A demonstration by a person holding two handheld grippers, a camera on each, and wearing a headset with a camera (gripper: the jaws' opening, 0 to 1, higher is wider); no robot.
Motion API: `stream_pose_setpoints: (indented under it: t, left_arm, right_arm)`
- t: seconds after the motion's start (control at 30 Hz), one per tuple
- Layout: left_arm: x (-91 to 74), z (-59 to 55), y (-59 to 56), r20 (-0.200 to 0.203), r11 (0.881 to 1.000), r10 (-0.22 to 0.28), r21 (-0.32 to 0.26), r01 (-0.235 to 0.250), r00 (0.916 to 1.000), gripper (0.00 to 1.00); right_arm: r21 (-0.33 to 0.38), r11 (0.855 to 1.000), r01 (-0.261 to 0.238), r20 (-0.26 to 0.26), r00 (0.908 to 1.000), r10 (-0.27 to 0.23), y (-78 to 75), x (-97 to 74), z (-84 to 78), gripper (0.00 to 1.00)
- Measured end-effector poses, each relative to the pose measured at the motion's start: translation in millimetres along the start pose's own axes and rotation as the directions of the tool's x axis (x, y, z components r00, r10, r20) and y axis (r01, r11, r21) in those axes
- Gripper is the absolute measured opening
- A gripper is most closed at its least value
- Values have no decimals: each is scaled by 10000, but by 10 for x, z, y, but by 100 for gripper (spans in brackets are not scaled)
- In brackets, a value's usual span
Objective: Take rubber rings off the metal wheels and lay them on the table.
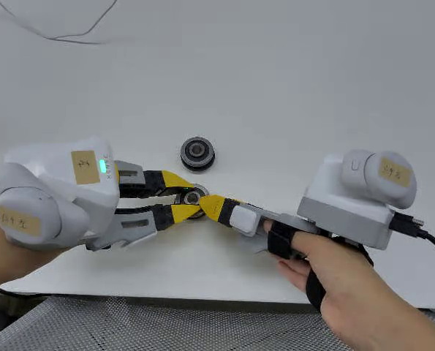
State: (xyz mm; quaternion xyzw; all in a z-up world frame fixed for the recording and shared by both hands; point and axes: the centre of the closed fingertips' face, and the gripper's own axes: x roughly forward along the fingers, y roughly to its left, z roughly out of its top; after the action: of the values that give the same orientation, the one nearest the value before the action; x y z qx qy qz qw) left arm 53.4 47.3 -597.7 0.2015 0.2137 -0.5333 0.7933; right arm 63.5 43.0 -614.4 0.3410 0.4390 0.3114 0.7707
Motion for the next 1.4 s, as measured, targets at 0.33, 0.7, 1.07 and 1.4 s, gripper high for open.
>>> stream_pose_setpoints:
  t: [0.33, 0.7, 1.07, 1.4]
  left_arm:
    - [-13, -31, 9, 52, 10000, -48, 33, 48, 10000, 13]
    - [-11, -27, 9, 116, 9998, -191, 69, 190, 9998, 13]
    - [-5, -20, 10, 40, 9997, -222, 84, 222, 9997, 13]
    - [0, -15, 10, 19, 9997, -223, 97, 223, 9997, 13]
  right_arm:
    - [227, 9996, -193, 88, 9998, 191, 37, -7, -1, 19]
    - [141, 9996, -247, 100, 9996, 246, 63, 6, -4, 23]
    - [119, 9991, -401, 115, 9991, 400, 111, -2, -4, 25]
    - [-61, 9993, -362, 62, 9993, 362, 113, -10, -7, 25]
